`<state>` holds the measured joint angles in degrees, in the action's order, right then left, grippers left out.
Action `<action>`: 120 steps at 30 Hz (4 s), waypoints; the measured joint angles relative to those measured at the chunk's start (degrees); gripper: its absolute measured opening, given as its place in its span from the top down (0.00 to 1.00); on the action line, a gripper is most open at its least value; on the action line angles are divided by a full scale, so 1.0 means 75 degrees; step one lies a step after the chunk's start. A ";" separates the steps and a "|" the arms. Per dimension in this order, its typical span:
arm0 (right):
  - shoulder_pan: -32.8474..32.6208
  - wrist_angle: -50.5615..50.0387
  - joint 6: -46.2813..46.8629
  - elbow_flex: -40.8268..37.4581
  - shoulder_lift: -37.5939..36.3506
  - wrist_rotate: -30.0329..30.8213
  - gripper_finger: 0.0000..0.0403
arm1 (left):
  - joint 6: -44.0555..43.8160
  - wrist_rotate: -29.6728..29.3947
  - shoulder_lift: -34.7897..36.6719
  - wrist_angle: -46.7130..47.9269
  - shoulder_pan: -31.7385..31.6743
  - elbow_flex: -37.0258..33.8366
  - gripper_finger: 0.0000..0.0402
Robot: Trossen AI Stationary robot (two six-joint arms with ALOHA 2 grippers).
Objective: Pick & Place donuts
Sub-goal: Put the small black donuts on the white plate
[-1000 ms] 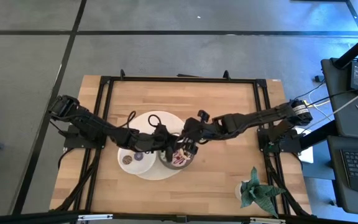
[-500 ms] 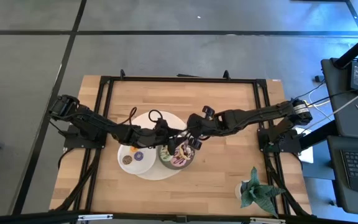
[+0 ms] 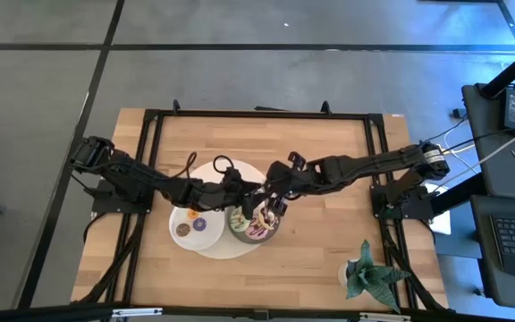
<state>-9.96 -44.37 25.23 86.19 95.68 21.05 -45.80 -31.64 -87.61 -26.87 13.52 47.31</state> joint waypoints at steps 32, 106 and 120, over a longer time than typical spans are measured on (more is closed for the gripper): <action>-0.0183 0.0255 -0.0023 0.0000 0.0000 -0.0217 0.92 | -0.0393 0.0382 0.0000 -0.0053 -0.0018 0.0000 0.66; -0.0154 -0.0602 0.0399 -0.0933 -0.1620 -0.0153 0.59 | -0.1658 0.5190 0.0953 0.8190 -0.0114 -0.0009 0.96; -0.0154 -0.0573 0.0399 -0.0933 -0.1620 -0.0153 0.59 | -0.1588 0.5296 0.0465 0.7818 -0.0117 -0.0009 0.95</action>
<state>-11.11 -48.66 28.23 79.20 83.53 19.90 -57.71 8.08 -84.13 31.76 12.64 47.24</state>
